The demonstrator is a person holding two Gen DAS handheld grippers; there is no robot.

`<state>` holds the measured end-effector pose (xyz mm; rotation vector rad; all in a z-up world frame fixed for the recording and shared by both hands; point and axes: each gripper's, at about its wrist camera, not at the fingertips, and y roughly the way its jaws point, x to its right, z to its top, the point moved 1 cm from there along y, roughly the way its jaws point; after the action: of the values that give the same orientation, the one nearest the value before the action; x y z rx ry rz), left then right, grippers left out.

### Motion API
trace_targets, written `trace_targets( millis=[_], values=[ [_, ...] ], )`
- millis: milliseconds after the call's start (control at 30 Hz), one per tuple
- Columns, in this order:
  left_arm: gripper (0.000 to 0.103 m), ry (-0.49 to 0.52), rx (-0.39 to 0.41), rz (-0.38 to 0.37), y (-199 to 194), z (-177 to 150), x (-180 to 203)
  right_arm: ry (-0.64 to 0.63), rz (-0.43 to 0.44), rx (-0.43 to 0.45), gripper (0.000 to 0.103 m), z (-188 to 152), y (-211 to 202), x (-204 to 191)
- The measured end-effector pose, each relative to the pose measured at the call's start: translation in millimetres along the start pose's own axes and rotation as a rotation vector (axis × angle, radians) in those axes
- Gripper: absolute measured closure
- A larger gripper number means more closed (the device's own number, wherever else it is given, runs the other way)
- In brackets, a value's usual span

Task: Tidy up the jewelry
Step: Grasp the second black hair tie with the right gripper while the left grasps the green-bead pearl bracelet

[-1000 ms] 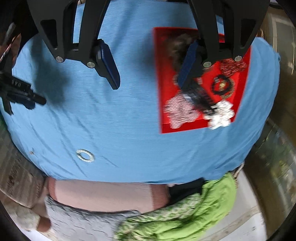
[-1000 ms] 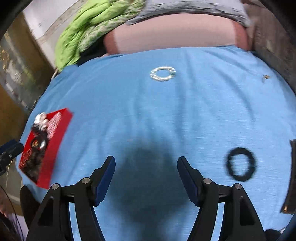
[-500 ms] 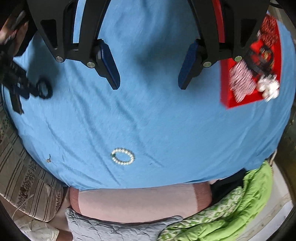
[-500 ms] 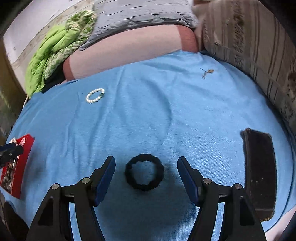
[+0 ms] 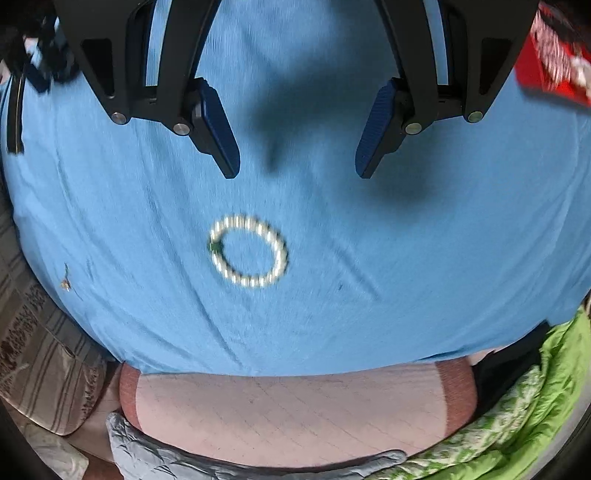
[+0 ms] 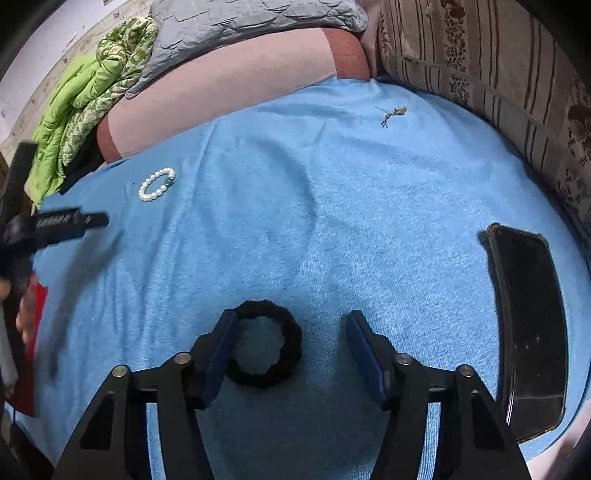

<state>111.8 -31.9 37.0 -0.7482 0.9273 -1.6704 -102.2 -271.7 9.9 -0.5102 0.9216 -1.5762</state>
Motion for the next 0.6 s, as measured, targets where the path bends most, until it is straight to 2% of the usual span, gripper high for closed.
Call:
trace_targets(
  millis=[133, 200, 267, 400, 500, 600],
  values=[
    [0.04, -0.012, -0.007, -0.026, 25, 24, 2, -0.03, -0.029, 0.002, 0.044, 1, 4, -3],
    [0.049, -0.007, -0.018, -0.035, 38, 33, 4, -0.051, -0.044, 0.004, 0.044, 0, 6, -6],
    [0.054, 0.002, -0.034, -0.04, 52, 41, 7, -0.065, -0.056, 0.005, 0.044, 0, 7, -8],
    [0.054, 0.055, -0.005, -0.007, 61, 49, 16, -0.085, -0.068, 0.011, 0.044, 0, 10, -10],
    [0.053, 0.054, 0.014, 0.014, 63, 49, 20, -0.105, -0.082, 0.018, 0.044, 1, 12, -14],
    [0.053, 0.046, 0.06, 0.056, 61, 41, 26, -0.125, -0.077, 0.024, 0.053, 0, 12, -18]
  ],
)
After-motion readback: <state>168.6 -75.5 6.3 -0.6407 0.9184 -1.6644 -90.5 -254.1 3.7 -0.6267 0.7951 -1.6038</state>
